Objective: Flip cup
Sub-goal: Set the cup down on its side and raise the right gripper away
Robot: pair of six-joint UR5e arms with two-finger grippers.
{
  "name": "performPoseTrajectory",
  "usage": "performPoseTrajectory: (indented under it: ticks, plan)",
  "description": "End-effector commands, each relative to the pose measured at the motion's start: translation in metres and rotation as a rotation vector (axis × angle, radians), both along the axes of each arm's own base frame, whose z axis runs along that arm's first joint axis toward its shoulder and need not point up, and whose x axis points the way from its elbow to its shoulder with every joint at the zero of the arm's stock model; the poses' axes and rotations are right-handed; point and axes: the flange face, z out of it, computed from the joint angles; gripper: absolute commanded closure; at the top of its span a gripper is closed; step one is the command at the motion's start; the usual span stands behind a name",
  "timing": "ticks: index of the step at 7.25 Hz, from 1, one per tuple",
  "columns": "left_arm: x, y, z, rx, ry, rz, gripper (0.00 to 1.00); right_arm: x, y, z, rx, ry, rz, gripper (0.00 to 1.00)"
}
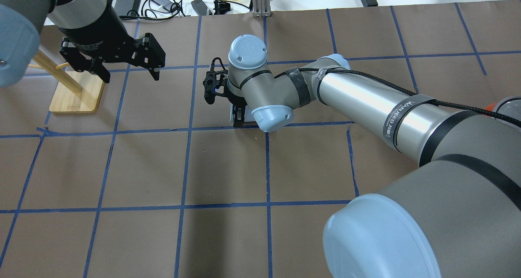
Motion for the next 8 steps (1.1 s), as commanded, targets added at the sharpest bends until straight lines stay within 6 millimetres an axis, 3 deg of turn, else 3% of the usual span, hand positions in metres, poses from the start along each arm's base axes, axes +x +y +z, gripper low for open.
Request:
performPoseTrajectory:
  ticks: [1,2,3,4,6,8]
  plan:
    - [-0.001,0.0,-0.001,0.002,0.005,-0.002,0.0,0.0,0.0,-0.002,0.003,-0.003,0.012,0.79]
    - [0.0,-0.001,-0.001,0.002,0.005,0.0,0.0,0.0,0.0,-0.002,0.013,-0.014,-0.006,0.56]
    - [0.0,-0.001,0.001,-0.003,0.007,0.001,0.0,-0.002,-0.001,-0.002,0.013,-0.016,-0.006,0.09]
    - [0.0,-0.002,0.001,-0.007,0.01,0.001,0.0,-0.002,-0.001,0.0,0.012,-0.015,-0.013,0.0]
    - [0.001,-0.001,0.004,-0.012,0.01,0.001,0.0,-0.003,-0.002,0.005,0.007,-0.019,-0.022,0.0]
    - [0.003,-0.003,-0.004,0.002,0.011,0.007,0.0,-0.022,-0.007,0.057,-0.04,-0.035,-0.049,0.0]
